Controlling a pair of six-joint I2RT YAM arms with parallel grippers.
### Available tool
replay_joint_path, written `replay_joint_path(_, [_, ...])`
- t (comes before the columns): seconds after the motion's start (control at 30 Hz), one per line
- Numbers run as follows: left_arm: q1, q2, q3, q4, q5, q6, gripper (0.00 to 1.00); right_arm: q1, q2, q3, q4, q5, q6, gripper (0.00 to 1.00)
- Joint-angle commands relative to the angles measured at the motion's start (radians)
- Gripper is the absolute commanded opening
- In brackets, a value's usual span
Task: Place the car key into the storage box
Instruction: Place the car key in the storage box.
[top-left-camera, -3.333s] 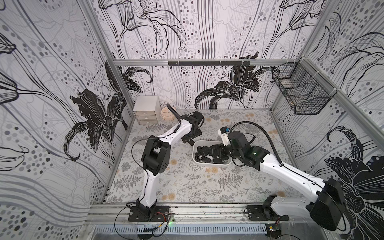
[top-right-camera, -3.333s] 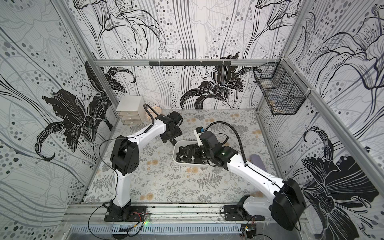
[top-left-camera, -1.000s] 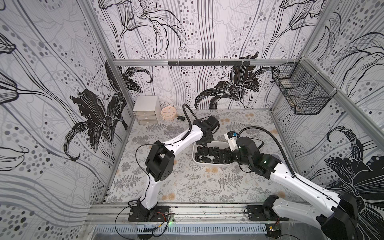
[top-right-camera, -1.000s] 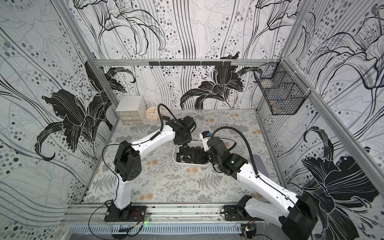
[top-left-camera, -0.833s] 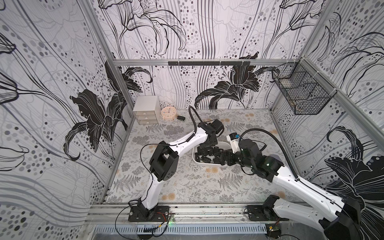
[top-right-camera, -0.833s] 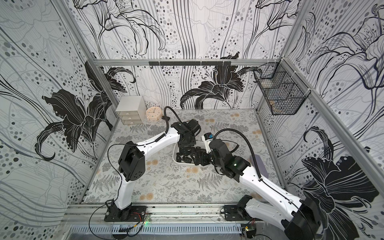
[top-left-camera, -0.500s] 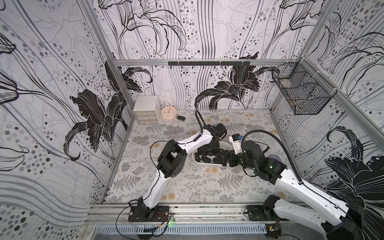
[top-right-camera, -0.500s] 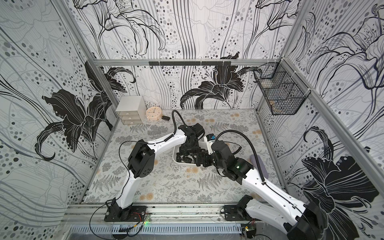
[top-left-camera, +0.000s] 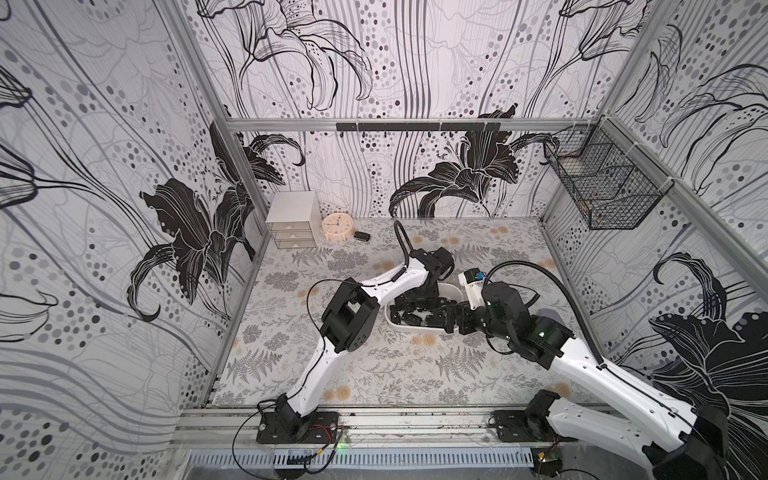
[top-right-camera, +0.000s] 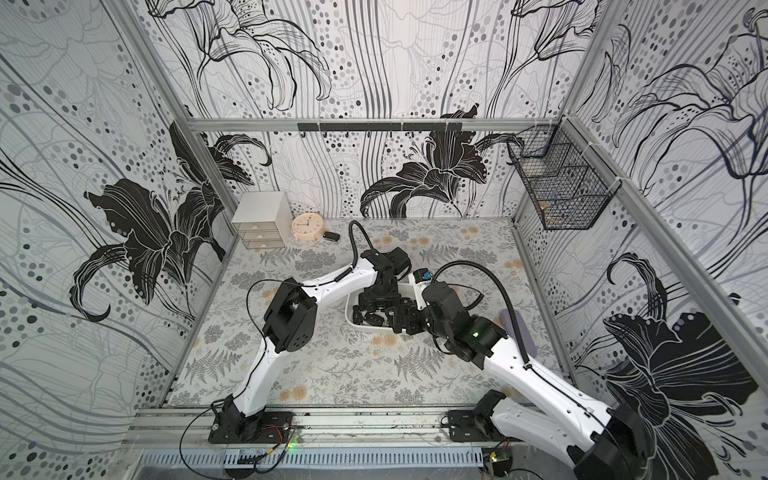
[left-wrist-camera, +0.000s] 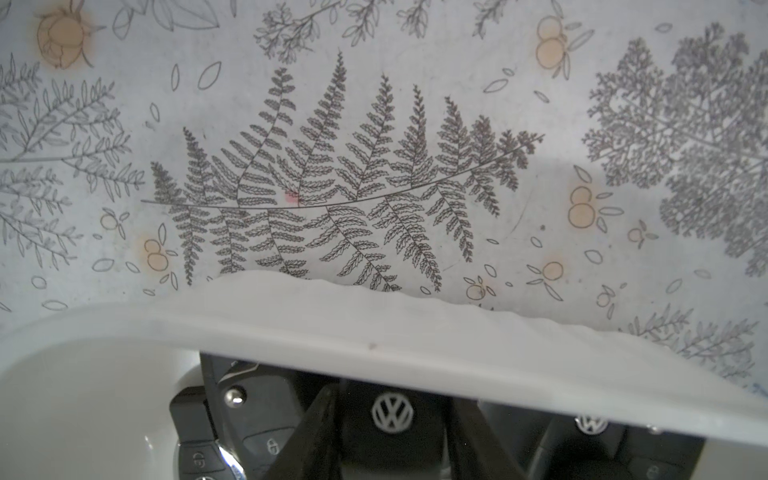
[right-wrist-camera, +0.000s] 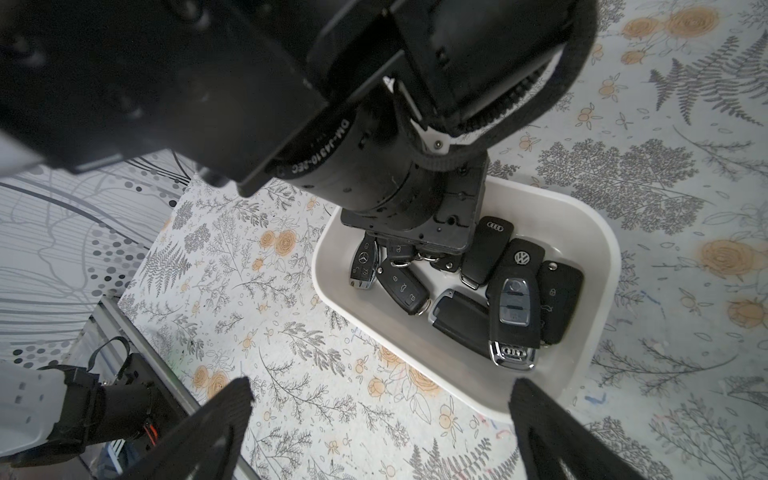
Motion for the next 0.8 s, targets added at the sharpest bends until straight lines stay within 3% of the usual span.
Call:
replay_joint_path(0.0, [0.006,0.002,0.019,-0.013,-0.015,0.017,0.48,0.002,0.007,-0.003,-0.003,0.013,0.009,1.0])
replay_joint_path(0.27, [0.005,-0.069,0.0,0.003,-0.003,0.004,0.52,0.002,0.024,0.005,0.012,0.003,0.003,1.0])
replay_joint_path(0.53, [-0.008,-0.253,-0.156,0.071,-0.014,-0.036,0.6,0.002,0.042,0.002,0.035,-0.016,0.001,1.0])
replay_joint_path(0.77, [-0.007,-0.361,-0.333,0.081,-0.04,-0.094,0.49,0.002,0.056,-0.001,0.053,-0.045,-0.003,1.0])
